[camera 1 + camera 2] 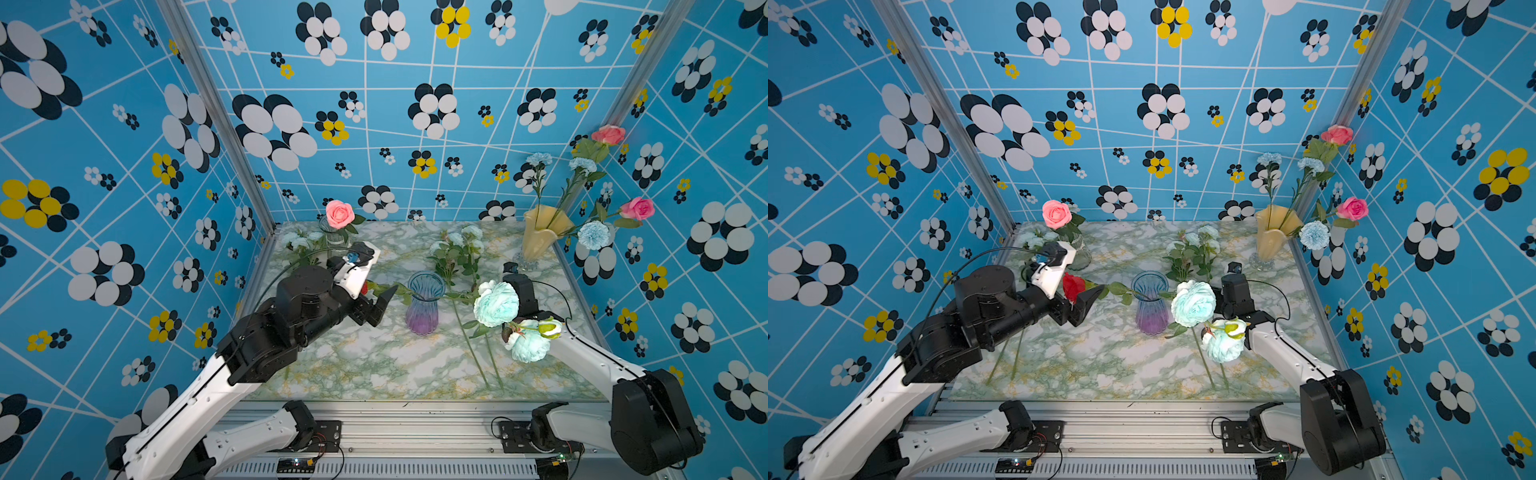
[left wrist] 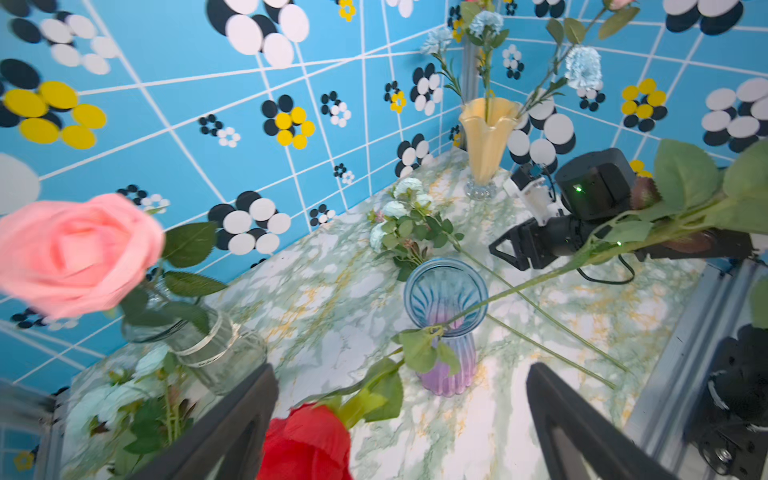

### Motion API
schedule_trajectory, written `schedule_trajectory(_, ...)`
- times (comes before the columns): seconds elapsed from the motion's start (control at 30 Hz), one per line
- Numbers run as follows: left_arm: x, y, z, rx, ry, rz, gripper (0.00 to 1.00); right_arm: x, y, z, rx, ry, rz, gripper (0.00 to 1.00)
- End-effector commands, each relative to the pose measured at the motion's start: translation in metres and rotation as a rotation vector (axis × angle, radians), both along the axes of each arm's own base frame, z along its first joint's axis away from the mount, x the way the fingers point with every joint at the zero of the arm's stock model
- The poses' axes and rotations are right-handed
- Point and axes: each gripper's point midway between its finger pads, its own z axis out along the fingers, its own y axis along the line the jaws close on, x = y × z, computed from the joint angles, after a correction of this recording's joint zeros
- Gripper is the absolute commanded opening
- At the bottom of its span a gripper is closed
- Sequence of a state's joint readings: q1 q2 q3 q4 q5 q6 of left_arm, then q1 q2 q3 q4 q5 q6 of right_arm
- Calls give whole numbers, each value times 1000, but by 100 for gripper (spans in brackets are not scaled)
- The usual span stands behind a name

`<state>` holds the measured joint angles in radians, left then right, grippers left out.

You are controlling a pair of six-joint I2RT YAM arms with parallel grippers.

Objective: Pick out blue flowers from the vase
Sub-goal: Place the flower at the center of the board, then pick up the flower from the vase.

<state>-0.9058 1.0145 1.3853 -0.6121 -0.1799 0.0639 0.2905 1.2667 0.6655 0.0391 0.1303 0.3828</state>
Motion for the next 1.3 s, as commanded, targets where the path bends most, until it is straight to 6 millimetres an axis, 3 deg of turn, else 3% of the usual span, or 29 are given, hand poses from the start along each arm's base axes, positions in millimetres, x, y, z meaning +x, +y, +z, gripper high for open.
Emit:
schedule_trajectory(0.0, 11, -40, -18, 73, -19, -71, 96, 2, -3, 9, 9, -54, -21, 69)
schedule_trajectory(0.13, 22, -74, -35, 62, -2, -124, 93, 0, -3, 12, 16, -73, -20, 70)
schedule_trajectory(0.43, 27, -120, -55, 38, 61, -239, 86, -1, -3, 11, 20, -78, -15, 69)
schedule_trajectory(0.8, 23, -119, -77, 71, 95, -238, 84, -1, -2, 11, 21, -76, -14, 68)
schedule_trajectory(1.03, 17, -108, -91, 140, 95, -200, 92, 0, -2, 10, 19, -73, -12, 68)
schedule_trajectory(1.27, 22, -130, -86, 79, 88, -230, 90, 0, -1, 11, 19, -72, -8, 67)
